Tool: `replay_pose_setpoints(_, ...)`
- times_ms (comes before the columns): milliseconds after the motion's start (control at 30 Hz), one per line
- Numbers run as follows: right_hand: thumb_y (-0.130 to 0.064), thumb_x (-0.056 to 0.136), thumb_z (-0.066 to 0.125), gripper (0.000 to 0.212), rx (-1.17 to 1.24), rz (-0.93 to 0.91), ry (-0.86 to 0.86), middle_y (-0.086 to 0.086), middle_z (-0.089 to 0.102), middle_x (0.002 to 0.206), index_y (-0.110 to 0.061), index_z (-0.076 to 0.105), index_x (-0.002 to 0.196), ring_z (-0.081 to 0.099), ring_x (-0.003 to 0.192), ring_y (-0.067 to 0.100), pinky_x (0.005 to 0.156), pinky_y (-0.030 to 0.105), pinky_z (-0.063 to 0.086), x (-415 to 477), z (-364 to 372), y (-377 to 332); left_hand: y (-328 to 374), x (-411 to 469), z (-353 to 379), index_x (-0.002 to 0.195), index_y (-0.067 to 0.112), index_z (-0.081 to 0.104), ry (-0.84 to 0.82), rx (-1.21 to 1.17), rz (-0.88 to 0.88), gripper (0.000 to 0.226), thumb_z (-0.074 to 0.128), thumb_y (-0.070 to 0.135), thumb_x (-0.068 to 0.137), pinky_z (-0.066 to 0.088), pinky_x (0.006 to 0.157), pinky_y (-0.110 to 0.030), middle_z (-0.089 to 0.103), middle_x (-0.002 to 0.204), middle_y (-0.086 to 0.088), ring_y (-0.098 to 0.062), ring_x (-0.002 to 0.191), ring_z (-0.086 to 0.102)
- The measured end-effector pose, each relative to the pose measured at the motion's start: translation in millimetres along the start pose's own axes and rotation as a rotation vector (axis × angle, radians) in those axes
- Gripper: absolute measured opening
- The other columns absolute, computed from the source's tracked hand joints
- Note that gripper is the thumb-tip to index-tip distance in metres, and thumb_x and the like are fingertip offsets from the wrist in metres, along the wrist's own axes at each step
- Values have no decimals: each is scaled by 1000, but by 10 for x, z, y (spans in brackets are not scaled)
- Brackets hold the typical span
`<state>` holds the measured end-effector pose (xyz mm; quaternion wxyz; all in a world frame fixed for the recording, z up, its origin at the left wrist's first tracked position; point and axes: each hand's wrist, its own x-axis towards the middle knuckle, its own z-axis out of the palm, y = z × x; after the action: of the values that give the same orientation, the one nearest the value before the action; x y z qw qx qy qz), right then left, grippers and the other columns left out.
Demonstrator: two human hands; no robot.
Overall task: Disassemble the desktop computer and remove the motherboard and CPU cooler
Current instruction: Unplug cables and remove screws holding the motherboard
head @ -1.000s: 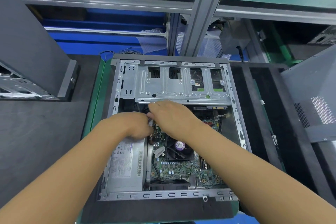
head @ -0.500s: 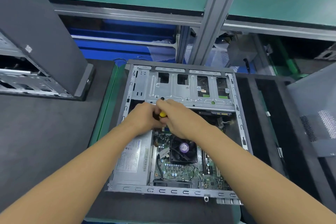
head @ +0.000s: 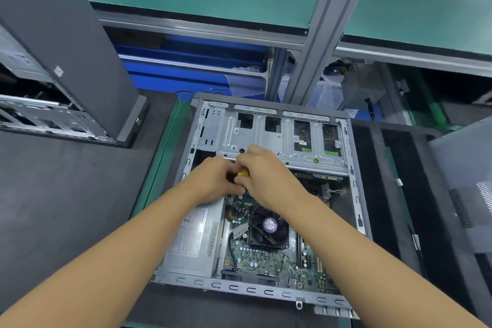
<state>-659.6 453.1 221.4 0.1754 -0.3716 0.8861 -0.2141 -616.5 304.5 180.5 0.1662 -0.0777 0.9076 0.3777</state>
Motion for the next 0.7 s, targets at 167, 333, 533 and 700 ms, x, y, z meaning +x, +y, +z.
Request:
replay_pose_setpoints(167,-20,90,67,11,70,11,72,-2,52,99,-16,61,98,53,94,20,80,32,45,27,-10,36,15,31,65,56,33,57,115,-31,-15,33,85,20,69,37,50,-10,56,49,19,8,52,53)
replay_pose_setpoints(333,-31,91,66,20,-9,31,118,0,53,89,-14,57,84,53,81,21,71,35,45,98,6,22,-22,58,92,57,31,58,109,-21,-5,32,87,25,68,40,53,-18,62,57,11,1,55,53)
replay_pose_setpoints(533,-10,89,66,6,20,-13,38,-1,53,96,-13,66,94,53,89,20,79,33,44,106,-64,72,-40,48,35,59,43,58,77,-47,6,37,83,21,76,40,61,-18,64,64,17,4,64,58)
replay_pose_setpoints(700,-21,87,72,11,88,5,37,-6,54,95,-18,65,95,51,88,14,82,29,45,74,-94,106,-4,54,121,53,34,53,181,18,-15,38,85,28,71,37,53,-23,54,49,14,1,51,49)
